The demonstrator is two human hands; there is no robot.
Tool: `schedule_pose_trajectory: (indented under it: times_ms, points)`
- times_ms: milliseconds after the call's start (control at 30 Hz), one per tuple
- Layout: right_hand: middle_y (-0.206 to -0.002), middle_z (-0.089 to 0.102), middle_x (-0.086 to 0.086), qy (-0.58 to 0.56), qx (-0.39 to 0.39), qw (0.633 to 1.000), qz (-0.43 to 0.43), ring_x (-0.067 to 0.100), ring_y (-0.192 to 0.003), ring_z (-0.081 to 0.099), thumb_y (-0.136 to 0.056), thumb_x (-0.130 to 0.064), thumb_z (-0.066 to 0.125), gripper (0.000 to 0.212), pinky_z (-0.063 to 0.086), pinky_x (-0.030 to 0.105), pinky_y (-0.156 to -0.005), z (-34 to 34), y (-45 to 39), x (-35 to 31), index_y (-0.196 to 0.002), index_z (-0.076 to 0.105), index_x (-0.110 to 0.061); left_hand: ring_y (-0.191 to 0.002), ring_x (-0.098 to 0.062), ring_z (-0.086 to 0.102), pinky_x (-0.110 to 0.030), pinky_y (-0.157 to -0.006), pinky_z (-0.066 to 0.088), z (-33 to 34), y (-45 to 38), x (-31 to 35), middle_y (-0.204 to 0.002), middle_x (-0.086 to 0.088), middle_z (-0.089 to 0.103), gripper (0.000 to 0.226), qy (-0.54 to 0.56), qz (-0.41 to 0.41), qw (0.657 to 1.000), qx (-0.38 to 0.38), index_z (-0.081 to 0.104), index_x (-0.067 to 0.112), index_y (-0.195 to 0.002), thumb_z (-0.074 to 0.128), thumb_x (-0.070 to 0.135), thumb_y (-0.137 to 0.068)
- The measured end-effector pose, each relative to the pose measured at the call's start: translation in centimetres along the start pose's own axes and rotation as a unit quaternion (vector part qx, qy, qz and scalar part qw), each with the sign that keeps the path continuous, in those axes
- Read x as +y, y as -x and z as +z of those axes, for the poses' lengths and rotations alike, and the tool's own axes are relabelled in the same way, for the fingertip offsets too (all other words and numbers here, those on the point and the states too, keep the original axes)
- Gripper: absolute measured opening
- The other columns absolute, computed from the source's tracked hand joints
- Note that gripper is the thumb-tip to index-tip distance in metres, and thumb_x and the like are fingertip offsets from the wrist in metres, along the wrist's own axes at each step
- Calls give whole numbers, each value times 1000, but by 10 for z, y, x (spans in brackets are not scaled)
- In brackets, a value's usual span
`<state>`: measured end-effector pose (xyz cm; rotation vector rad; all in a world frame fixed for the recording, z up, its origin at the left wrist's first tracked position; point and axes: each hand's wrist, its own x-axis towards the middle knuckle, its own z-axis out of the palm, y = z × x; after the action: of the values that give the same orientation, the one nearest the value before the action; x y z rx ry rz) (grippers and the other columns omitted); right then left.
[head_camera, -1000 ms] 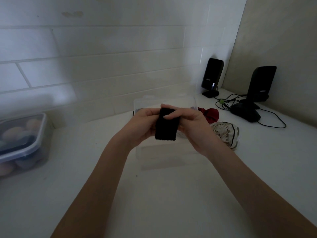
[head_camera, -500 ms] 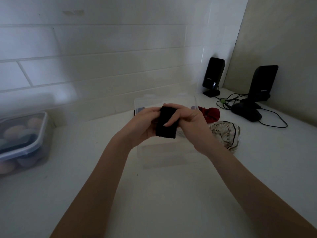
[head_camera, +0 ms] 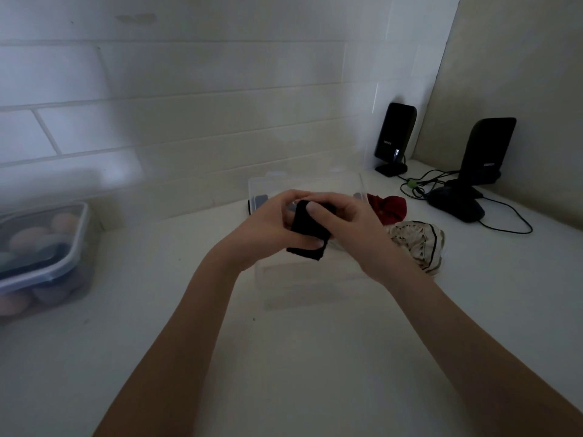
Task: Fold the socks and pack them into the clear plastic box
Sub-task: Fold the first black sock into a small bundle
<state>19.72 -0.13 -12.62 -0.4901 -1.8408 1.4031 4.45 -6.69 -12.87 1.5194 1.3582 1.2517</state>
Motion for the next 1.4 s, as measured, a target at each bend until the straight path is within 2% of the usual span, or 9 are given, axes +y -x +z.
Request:
schedule_pose_trajectory:
  times_ms: [100,200,300,367,533,767,1000,1133,1400]
  points:
    - [-91,68,0,55,32,998,-20,6,-86,65,-89,-9,59,12,54,23,-79,0,0,1,-93,68,-17,-77,-11,72,-23,-66,55,5,0,1,-77,6,75,61,-26,-9,1000,-2,53,18,-118,80,6,-65]
    - [-88,69,7,77,67,994,-37,17,-89,66,-89,-8,59,10,54,28,-79,0,-1,1,-94,68,-9,-81,-18,72,-38,-74,58,7,-2,2,-83,0,74,46,-83,3,996,28,56,24,-101,82,14,-65]
    - [-81,69,-1,45,69,996,-45,5,-78,66,-88,-6,60,8,53,19,-72,1,0,-1,-90,68,-9,-74,-11,71,-30,-67,58,6,-1,6,-77,5,71,43,-124,31,991,40,55,27,-98,81,14,-66]
    - [-83,70,0,39,54,997,-48,4,-78,66,-86,-6,62,10,53,18,-73,-1,0,-4,-93,69,-9,-70,-7,70,-22,-62,56,2,3,8,-71,8,70,47,-124,37,991,33,55,24,-105,79,9,-68]
    - [-100,70,9,132,-24,989,-57,22,-93,67,-82,-6,67,26,53,31,-85,-9,3,-12,-108,66,-9,-77,-15,70,-36,-74,58,-6,6,10,-74,10,70,50,-126,32,991,30,59,27,-106,81,9,-65]
    - [-95,68,13,104,-125,985,58,26,-79,70,-85,-6,64,24,60,32,-64,-10,3,-17,-107,59,-16,-77,-20,73,-28,-69,59,-21,27,10,-87,1,72,51,-71,58,988,122,62,30,-98,86,9,-58]
    - [-70,71,1,209,-181,948,160,10,-57,69,-82,-24,69,21,53,19,-49,6,1,-8,-71,52,-17,-70,-13,72,-24,-67,56,-17,18,11,-74,6,71,30,-139,44,985,97,62,18,-79,81,2,-63]
    - [-69,64,3,291,-183,915,210,14,-64,61,-77,-36,72,26,48,27,-61,16,-1,-2,-65,62,-14,-82,-9,69,-26,-77,57,-16,17,5,-81,4,70,26,-194,46,977,78,65,16,-78,85,10,-61]
    - [-60,57,-8,452,-242,837,192,8,-60,51,-73,-51,69,33,35,22,-51,35,0,0,-60,63,-21,-69,3,64,-9,-65,49,-18,39,-14,-67,20,68,23,-157,69,955,241,65,31,-68,72,11,-78]
